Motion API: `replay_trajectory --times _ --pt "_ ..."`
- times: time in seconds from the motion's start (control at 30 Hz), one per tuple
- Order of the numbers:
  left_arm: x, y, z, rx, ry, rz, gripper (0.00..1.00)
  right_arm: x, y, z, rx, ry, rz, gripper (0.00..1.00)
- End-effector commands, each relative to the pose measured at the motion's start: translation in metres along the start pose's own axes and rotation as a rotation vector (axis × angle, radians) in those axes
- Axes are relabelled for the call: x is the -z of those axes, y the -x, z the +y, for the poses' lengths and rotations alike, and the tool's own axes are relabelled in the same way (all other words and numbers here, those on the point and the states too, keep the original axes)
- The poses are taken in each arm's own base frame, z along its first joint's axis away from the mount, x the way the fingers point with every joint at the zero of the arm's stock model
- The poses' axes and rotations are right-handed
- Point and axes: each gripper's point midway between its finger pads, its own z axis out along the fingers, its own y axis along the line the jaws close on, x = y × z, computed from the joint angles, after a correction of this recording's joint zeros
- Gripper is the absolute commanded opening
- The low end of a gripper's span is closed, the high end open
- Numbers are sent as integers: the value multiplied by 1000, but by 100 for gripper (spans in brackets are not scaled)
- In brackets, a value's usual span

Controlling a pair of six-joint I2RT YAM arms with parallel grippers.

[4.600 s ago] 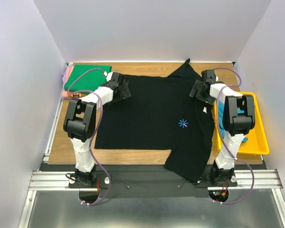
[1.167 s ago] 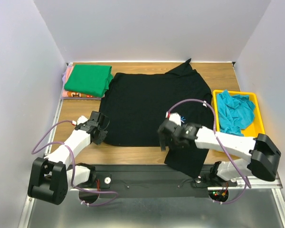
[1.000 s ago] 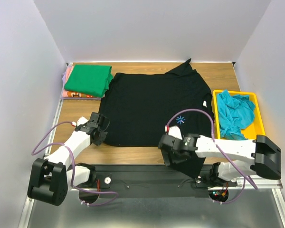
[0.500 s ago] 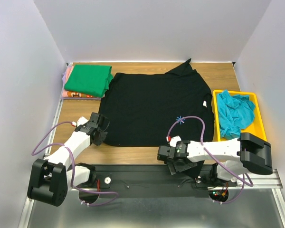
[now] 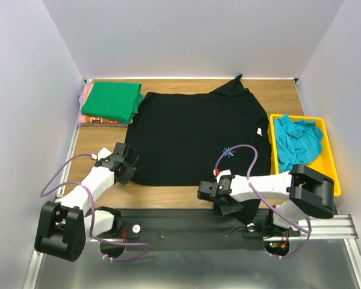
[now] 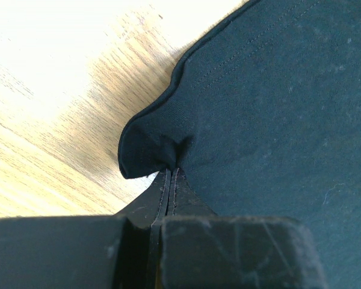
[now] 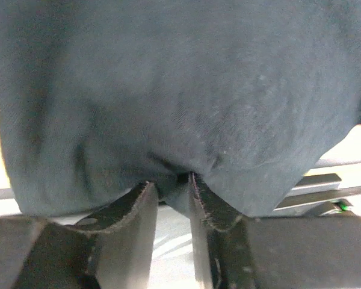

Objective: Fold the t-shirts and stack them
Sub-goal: Fold the tshirt

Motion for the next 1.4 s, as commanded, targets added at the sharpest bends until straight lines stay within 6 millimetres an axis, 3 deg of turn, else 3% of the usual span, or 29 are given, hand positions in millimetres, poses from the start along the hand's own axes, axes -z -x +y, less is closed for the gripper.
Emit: replay_trajectory --times 0.0,0.07,0.17,0.43,0.53,0.77,1.07,1.27,1.37 --pt "-1 10 5 -11 26 -48 0 -9 14 -20 -32 -88 -65 31" --pt "-1 10 5 -13 26 -48 0 -8 18 -21 -30 -88 -76 28" --pt "1 9 4 -18 22 -45 0 -4 23 -19 -43 -70 -95 1" --pt "7 9 -2 -14 -13 -35 0 23 47 -17 -90 -15 -191 1" --pt "12 14 -8 -9 -34 -45 0 37 62 -27 -110 -42 -253 0" --pt "21 23 -25 -5 -81 -58 0 65 111 -44 -189 -77 -381 0" --pt "23 39 -57 -22 -107 -81 0 99 193 -71 -299 -145 -557 1" --pt "19 54 -77 -22 -88 -108 0 100 237 -89 -309 -162 -597 0" --pt "15 62 -90 -18 -90 -115 0 98 253 -88 -277 -145 -611 0"
